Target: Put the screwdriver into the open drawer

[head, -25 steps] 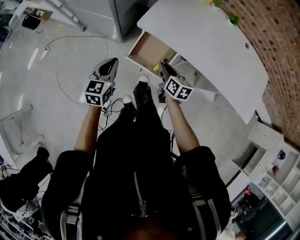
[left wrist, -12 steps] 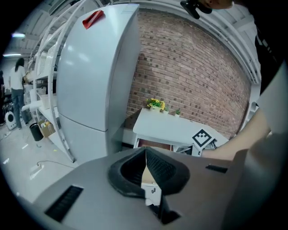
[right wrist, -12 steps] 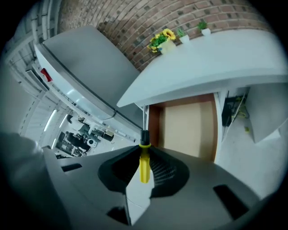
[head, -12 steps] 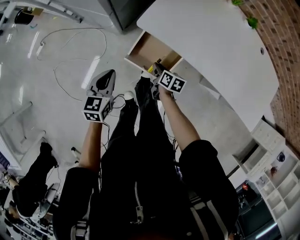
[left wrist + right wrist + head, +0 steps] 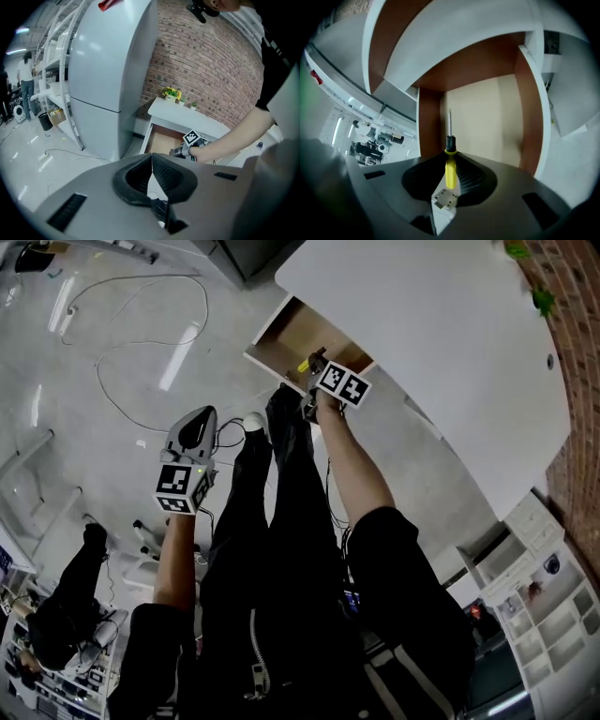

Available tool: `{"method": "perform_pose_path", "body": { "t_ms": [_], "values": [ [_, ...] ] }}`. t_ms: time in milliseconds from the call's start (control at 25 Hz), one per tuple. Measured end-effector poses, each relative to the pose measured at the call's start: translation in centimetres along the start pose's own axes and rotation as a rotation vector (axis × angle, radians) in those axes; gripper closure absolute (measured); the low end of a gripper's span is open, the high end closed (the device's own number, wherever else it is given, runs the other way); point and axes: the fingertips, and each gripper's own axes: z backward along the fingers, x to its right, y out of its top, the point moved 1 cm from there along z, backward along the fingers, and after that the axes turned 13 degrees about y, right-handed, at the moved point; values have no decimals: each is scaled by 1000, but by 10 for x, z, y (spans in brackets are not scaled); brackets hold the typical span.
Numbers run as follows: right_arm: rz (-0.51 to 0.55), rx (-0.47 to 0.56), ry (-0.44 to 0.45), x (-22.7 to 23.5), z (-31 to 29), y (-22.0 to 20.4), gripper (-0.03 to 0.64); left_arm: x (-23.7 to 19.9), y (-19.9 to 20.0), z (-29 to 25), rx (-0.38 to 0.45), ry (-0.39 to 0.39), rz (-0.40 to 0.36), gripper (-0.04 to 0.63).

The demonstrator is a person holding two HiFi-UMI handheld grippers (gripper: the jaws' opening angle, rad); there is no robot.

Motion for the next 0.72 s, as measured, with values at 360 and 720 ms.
{"method": "perform_pose_path", "body": {
  "t_ms": [360,720],
  "values": [
    [17,-83,-82,50,-47,4,538,-11,-39,0,-78,56,49,571],
    [73,-213,-159,69,-76,-2,540,-27,-57,-4,-120,86,78,571]
  ]
}}
